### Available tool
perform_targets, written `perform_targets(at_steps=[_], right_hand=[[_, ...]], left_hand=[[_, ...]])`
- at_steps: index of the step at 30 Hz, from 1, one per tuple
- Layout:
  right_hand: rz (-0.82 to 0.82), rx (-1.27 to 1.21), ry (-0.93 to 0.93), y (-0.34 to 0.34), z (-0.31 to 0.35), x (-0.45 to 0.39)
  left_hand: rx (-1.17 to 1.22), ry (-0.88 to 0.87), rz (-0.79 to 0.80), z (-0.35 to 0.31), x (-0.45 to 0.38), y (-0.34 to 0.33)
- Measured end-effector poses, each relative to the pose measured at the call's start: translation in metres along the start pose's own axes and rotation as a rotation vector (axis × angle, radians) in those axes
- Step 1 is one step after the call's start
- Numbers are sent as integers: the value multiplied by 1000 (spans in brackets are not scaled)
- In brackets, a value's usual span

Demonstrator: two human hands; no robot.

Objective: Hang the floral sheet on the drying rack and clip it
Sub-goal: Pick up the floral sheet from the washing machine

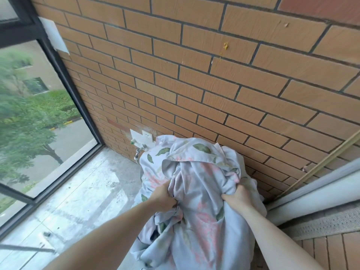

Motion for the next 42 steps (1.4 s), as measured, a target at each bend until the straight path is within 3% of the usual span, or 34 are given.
perform_targets(at_steps=[7, 21, 31, 42], right_hand=[[-258, -350, 75, 56, 41, 44], [-413, -633, 580, 226, 285, 168], [-395, -676, 885, 272, 422, 263], [-329, -744, 1312, 287, 603, 445]], left_hand=[[114, -228, -219, -56, 44, 75], [271, -689, -733, -226, 210, 296], [296, -744, -990, -256, 322, 401], [465, -754, -1345, -225, 506, 546]])
Point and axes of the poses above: each hand's wrist, its own x-axis away from the middle knuckle, its own y-axis out of the back of the hand, z = x × y, the point moved 9 cm from there along -x, towards the middle knuckle, and after that the axes turned 6 degrees about -x, right-handed, at the moved point
